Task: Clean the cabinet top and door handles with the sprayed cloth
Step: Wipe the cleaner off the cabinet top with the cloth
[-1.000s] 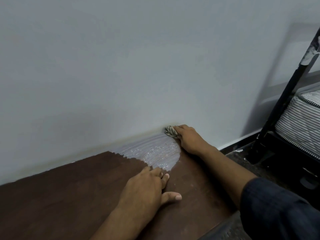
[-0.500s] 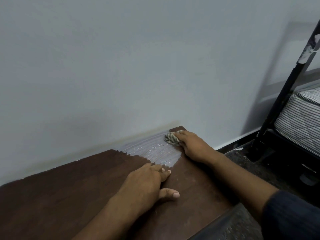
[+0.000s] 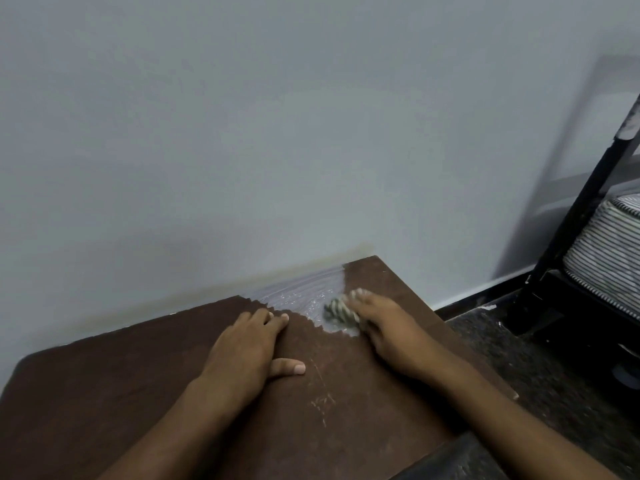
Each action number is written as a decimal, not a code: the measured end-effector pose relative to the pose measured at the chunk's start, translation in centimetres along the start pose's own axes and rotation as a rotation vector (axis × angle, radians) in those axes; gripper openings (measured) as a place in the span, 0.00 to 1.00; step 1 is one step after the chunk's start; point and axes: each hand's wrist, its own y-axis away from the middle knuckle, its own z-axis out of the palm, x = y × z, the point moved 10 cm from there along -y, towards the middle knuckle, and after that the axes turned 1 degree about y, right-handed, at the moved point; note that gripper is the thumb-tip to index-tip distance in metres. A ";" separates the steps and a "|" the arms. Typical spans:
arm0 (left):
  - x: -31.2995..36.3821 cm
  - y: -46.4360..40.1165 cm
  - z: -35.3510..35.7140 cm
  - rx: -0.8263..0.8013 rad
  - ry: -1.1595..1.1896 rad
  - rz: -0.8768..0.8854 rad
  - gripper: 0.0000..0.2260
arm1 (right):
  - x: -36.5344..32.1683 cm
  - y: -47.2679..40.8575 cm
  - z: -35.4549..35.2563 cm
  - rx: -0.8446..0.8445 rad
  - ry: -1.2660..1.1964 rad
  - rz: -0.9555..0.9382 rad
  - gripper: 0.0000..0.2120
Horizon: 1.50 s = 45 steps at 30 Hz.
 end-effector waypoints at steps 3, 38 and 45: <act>0.1 0.1 0.0 0.006 0.035 -0.005 0.60 | -0.9 2.0 0.2 -0.055 0.046 -0.060 0.22; -4.1 0.8 -1.9 -0.031 -0.033 -0.082 0.37 | -2.0 -2.1 4.0 0.047 -0.007 0.042 0.21; -7.9 0.3 -1.0 -0.070 0.063 -0.157 0.37 | -5.9 -2.2 4.9 -0.053 -0.016 -0.096 0.26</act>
